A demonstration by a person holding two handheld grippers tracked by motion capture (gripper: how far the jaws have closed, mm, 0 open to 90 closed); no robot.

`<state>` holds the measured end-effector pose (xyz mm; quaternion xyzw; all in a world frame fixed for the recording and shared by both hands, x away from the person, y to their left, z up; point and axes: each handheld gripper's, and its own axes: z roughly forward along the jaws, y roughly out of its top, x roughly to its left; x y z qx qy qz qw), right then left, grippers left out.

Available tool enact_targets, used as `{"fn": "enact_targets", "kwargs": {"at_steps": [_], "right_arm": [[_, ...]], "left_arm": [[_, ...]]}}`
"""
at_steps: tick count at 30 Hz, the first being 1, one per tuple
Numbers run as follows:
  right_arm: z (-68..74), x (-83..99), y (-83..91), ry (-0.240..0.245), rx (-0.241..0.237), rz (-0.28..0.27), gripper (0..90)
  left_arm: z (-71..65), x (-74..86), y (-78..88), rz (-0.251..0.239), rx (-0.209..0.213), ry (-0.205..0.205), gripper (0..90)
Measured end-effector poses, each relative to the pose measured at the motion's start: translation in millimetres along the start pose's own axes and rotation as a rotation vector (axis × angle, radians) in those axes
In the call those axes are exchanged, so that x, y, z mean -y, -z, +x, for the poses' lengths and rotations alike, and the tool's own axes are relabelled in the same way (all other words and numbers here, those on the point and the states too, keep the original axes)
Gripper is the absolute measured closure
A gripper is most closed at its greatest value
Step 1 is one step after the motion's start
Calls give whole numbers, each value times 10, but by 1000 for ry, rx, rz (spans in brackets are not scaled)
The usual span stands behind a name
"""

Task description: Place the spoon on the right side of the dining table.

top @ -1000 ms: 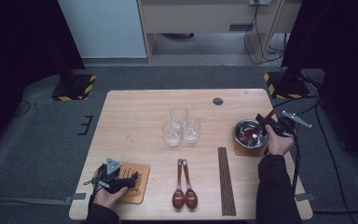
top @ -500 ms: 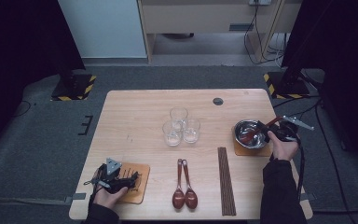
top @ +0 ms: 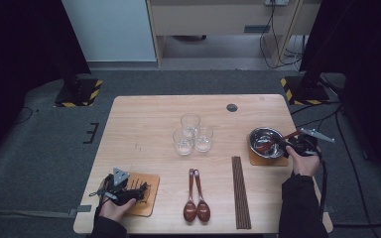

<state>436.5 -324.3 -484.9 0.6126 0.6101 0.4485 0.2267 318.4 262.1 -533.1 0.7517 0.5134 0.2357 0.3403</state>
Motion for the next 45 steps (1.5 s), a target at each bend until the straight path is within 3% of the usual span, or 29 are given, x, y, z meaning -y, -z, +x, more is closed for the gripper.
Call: {"fn": "enact_targets", "kwargs": {"at_steps": [19,24,45], "right_arm": [[-92,122,82,10,6,57,314],[-111,165,97,-6,-2,63,312],[-119,271,138,27,2,103,288]], "left_arm": [[-1,2,1,-1,-1,1,50],[-1,2,1,-1,-1,2,50],[-2,5,1,-3,-1,3,50]]}}
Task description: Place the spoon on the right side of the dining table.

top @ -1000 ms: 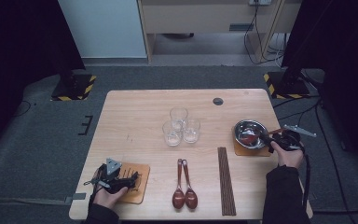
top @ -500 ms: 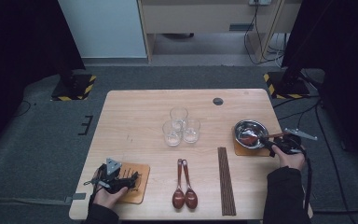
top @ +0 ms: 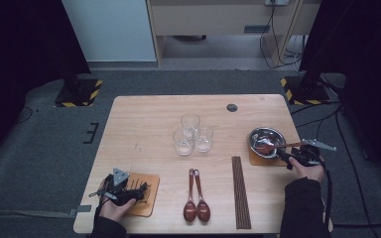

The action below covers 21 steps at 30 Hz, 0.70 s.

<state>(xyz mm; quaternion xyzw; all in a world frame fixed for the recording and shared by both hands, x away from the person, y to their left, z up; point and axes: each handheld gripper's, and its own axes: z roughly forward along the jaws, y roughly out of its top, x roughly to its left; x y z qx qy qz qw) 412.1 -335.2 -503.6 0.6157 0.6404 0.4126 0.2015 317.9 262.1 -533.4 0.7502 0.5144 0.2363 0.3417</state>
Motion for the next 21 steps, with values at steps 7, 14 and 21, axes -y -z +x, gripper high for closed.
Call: {"fn": "enact_targets", "kwargs": {"at_steps": [7,14,21], "right_arm": [[45,26,77,8,3,-7,280],[111,-24,187,21,-9,-24,285],[214,-128,250,42,-39,-51,291]], "left_arm": [[0,0,0,0,0,0,50],[0,0,0,0,0,0,49],[0,0,0,0,0,0,49]]}}
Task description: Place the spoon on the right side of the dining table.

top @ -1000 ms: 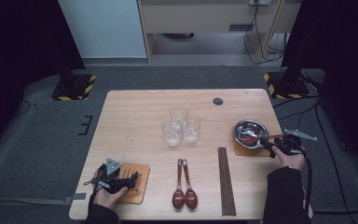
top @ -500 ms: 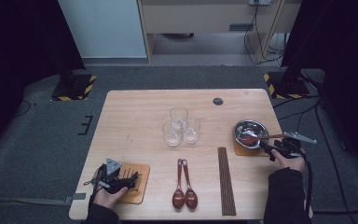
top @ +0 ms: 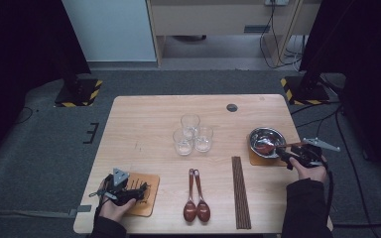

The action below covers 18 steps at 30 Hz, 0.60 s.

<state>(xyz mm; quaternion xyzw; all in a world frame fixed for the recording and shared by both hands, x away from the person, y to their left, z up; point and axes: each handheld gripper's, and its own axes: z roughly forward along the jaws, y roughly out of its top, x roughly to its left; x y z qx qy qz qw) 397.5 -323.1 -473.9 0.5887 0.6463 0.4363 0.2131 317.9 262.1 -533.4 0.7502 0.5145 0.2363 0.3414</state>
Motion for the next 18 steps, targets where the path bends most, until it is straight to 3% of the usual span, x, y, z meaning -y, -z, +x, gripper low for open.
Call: {"fn": "enact_targets", "kwargs": {"at_steps": [9,18], "right_arm": [[-13,-108,-71,37,11,6,304],[-64,-154,-179,34,20,39,306]], "left_arm": [[0,0,0,0,0,0,48],[0,0,0,0,0,0,48]]}}
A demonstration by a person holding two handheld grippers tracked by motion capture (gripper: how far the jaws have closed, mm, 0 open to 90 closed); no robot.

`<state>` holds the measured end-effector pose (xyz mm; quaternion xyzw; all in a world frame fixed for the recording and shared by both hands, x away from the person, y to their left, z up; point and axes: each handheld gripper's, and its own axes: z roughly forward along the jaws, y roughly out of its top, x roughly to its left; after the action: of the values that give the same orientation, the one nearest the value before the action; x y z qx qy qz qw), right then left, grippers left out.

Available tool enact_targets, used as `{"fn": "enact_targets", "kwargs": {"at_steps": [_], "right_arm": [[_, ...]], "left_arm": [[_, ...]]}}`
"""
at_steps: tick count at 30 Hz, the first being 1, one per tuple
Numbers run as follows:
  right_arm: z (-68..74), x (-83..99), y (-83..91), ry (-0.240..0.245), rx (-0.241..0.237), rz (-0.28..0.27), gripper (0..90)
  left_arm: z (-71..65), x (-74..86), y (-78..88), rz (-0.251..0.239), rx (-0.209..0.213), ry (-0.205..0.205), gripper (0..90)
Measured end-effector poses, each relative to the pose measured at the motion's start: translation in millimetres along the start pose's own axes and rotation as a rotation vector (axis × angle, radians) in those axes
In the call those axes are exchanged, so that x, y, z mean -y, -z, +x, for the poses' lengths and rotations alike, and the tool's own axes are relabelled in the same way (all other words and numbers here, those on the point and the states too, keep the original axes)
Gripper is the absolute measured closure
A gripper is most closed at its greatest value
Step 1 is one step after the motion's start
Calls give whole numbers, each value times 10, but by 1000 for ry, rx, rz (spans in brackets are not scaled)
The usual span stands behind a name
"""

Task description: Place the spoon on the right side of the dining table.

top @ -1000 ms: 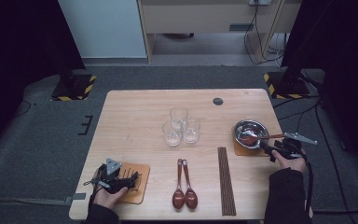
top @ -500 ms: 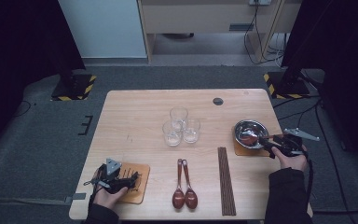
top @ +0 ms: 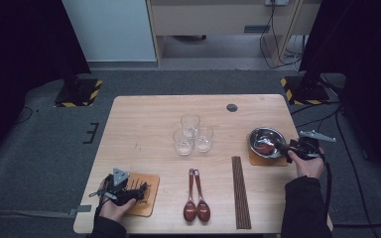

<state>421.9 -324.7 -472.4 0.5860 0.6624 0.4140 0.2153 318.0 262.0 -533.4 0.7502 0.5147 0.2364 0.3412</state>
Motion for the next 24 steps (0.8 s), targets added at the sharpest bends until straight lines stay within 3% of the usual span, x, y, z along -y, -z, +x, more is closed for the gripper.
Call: {"fn": "enact_targets", "kwargs": {"at_steps": [24], "right_arm": [[-49,-46,-216,27,29,41,305]], "left_arm": [[2,-1,-1,0,1,-1,47]]}}
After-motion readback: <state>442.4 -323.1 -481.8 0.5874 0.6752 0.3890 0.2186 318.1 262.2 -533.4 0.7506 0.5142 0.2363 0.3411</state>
